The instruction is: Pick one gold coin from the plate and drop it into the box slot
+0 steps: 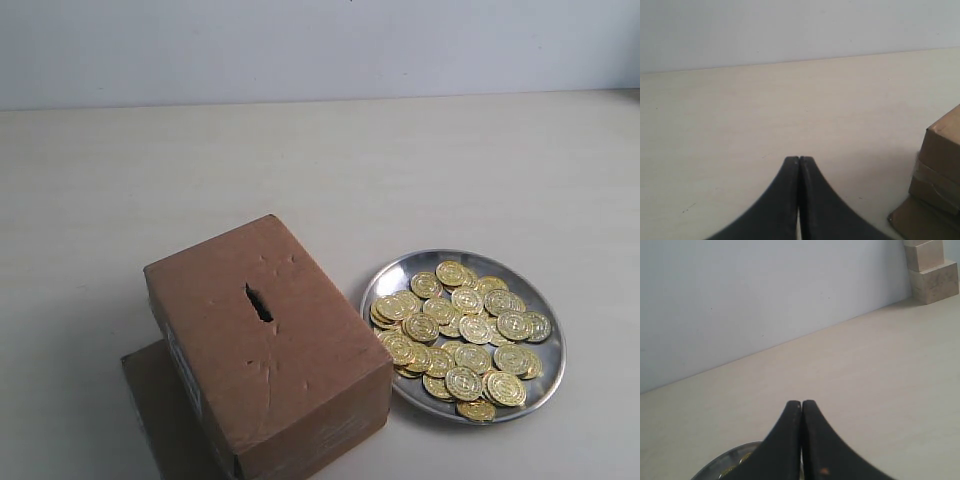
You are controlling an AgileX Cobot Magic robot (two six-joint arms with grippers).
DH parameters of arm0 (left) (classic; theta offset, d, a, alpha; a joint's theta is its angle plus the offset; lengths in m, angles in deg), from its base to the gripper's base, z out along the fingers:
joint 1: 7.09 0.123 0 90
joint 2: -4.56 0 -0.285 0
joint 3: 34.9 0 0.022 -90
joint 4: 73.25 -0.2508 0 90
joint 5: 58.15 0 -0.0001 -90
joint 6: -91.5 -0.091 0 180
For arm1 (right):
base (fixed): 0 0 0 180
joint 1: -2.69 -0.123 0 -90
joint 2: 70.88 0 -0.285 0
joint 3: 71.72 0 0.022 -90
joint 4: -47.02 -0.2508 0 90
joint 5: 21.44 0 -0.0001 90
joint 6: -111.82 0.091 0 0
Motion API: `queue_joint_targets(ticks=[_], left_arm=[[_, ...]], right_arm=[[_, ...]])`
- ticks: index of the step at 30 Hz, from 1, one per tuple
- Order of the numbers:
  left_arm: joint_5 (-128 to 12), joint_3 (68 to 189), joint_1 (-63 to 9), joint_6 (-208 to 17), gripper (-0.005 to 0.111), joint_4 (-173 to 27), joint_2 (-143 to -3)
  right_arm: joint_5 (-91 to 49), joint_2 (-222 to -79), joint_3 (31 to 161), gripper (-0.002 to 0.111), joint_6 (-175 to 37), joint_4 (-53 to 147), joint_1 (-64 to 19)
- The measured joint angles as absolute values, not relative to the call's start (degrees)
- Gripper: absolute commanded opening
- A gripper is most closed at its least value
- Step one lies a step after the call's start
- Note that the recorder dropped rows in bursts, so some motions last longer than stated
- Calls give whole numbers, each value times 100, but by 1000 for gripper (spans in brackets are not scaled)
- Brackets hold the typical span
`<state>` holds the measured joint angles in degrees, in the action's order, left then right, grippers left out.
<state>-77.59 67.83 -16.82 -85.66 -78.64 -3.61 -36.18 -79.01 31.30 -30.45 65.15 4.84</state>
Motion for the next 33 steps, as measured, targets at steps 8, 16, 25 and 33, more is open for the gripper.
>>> queue_joint_targets(ticks=[8, 16, 25, 33], left_arm=[[-7759, 6783, -1682, -8579, 0, -7864, -361], [-7759, 6783, -1682, -8612, 0, -7853, -361], [-7759, 6783, -1682, -8612, 0, -7853, -361], [-7759, 6783, -1682, -8631, 0, -7853, -361]], right_arm=[[-3618, -7901, 3130, 0, -3045, 6515, 484], [-3618, -7901, 3130, 0, -3045, 6515, 484], [-3618, -7901, 3130, 0, -3045, 6515, 484], [-3803, -7901, 3130, 0, -3721, 6515, 316]])
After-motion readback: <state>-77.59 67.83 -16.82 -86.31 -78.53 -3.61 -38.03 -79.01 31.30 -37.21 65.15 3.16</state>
